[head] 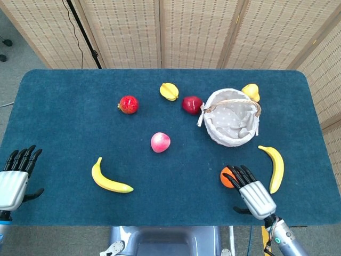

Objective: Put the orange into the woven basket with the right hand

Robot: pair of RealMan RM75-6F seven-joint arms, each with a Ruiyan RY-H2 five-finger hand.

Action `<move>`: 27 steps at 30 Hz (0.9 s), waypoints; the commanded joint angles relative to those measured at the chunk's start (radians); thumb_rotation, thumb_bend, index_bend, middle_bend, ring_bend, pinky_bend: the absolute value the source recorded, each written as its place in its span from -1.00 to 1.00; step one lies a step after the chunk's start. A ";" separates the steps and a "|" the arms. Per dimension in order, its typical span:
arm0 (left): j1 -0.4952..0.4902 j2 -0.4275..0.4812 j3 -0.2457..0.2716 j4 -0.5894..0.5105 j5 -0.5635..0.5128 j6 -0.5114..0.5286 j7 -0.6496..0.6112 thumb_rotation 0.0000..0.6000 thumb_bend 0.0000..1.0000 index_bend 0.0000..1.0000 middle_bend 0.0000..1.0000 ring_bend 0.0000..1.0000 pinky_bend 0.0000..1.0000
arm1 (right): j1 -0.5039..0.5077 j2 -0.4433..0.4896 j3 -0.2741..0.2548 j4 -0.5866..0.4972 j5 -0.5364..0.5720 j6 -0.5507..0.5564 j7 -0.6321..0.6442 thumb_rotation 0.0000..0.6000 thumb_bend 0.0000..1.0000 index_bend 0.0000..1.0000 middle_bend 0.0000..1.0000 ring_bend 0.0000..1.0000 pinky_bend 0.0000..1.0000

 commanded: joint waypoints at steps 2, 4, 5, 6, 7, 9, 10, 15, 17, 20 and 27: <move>0.001 0.001 -0.001 0.001 -0.001 0.002 -0.002 1.00 -0.87 -1.00 -1.00 -1.00 -1.00 | 0.039 -0.028 0.034 -0.003 0.035 -0.042 -0.014 1.00 -1.00 -0.83 -0.98 -1.00 -1.00; 0.001 0.001 -0.002 0.001 -0.002 0.003 -0.004 1.00 -0.87 -1.00 -1.00 -1.00 -1.00 | 0.056 -0.041 0.049 0.001 0.050 -0.059 -0.015 1.00 -1.00 -0.83 -0.98 -1.00 -1.00; 0.001 0.002 -0.002 0.001 -0.002 0.004 -0.005 1.00 -0.87 -1.00 -1.00 -1.00 -1.00 | 0.066 -0.050 0.059 0.006 0.061 -0.068 -0.014 1.00 -1.00 -0.83 -0.98 -1.00 -1.00; 0.001 0.002 -0.002 0.001 -0.002 0.004 -0.005 1.00 -0.87 -1.00 -1.00 -1.00 -1.00 | 0.072 -0.055 0.064 0.010 0.068 -0.074 -0.014 1.00 -1.00 -0.83 -0.98 -1.00 -1.00; 0.001 0.002 -0.002 0.002 -0.003 0.003 -0.006 1.00 -0.87 -1.00 -1.00 -1.00 -1.00 | 0.081 -0.064 0.072 0.018 0.081 -0.087 -0.012 1.00 -1.00 -0.82 -0.98 -1.00 -0.99; 0.001 0.003 -0.003 0.002 -0.005 0.003 -0.009 1.00 -0.87 -1.00 -1.00 -1.00 -1.00 | 0.097 -0.078 0.083 0.032 0.106 -0.111 -0.008 1.00 -1.00 -0.82 -0.98 -1.00 -0.99; 0.001 0.004 -0.004 0.002 -0.006 0.004 -0.010 1.00 -0.87 -1.00 -1.00 -1.00 -1.00 | 0.103 -0.083 0.087 0.039 0.115 -0.119 -0.005 1.00 -1.00 -0.81 -0.98 -1.00 -0.98; 0.001 0.007 -0.005 0.002 -0.008 0.004 -0.016 1.00 -0.87 -1.00 -1.00 -1.00 -1.00 | 0.125 -0.123 0.096 0.105 0.162 -0.157 0.026 1.00 -1.00 -0.77 -0.97 -0.98 -0.96; 0.001 0.008 -0.005 0.002 -0.009 0.005 -0.017 1.00 -0.87 -1.00 -1.00 -1.00 -1.00 | 0.131 -0.142 0.094 0.143 0.181 -0.174 0.054 1.00 -1.00 -0.75 -0.96 -0.96 -0.93; 0.001 0.009 -0.004 0.001 -0.007 0.005 -0.019 1.00 -0.87 -1.00 -1.00 -1.00 -1.00 | 0.138 -0.169 0.088 0.203 0.201 -0.195 0.096 1.00 -1.00 -0.65 -0.87 -0.85 -0.78; 0.000 0.010 -0.006 0.002 -0.011 0.003 -0.025 1.00 -0.87 -1.00 -1.00 -1.00 -1.00 | 0.136 -0.207 0.081 0.289 0.173 -0.146 0.180 1.00 -0.36 0.19 0.02 0.17 0.28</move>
